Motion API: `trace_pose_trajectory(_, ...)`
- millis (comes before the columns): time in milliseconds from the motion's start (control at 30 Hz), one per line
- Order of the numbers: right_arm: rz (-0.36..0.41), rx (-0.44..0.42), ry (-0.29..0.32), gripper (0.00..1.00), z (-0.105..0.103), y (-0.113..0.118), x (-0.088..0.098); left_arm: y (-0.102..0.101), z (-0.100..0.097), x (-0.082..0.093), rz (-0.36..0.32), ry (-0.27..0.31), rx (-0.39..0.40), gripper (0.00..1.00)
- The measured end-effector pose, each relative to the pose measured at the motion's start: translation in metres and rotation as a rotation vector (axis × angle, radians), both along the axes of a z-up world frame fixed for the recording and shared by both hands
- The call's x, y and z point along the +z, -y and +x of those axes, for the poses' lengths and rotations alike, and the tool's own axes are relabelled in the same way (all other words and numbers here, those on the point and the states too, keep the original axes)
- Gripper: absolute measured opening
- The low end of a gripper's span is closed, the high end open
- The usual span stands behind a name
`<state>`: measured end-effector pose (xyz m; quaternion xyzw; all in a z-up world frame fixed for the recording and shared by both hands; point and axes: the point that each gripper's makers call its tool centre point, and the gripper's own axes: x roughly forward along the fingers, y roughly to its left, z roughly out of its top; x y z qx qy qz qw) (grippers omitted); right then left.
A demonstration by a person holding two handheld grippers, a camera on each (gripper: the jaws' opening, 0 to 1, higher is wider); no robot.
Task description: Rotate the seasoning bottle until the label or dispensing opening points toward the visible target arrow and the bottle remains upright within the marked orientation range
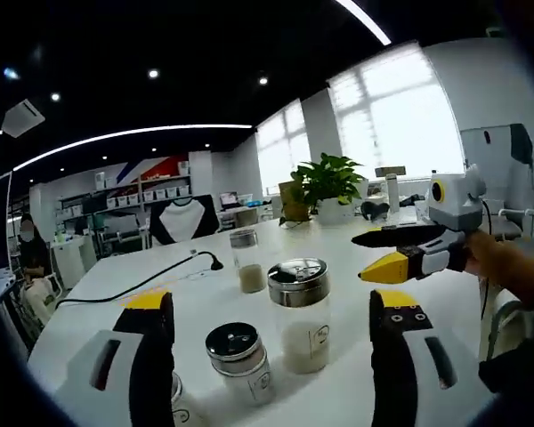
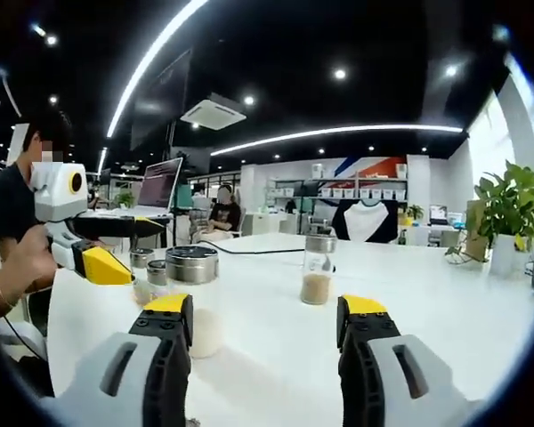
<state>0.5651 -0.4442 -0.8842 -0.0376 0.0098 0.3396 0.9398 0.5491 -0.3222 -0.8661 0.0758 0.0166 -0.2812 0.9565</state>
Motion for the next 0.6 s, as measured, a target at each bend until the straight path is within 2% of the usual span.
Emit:
trace_pose_trajectory(233, -0.017, 0.007, 0.01, 0.64, 0.01, 0.003, 0.008, 0.006, 0.01, 0.01, 0.017, 0.013, -0.017, 0.95)
trace_pose_trajectory(433, -0.077, -0.006, 0.029, 0.62, 0.032, 0.007, 0.015, 0.013, 0.026, 0.018, 0.016, 0.011, -0.045, 0.93)
trace_pose_trajectory(500, -0.081, 0.001, 0.027, 0.62, 0.037, 0.006, 0.017, 0.019, 0.03, 0.022, 0.004, 0.004, -0.077, 0.94)
trace_pose_trajectory(600, -0.096, 0.012, 0.035, 0.62, 0.045, 0.004, 0.021, 0.022, 0.04, 0.029, 0.016, 0.013, -0.083, 0.93)
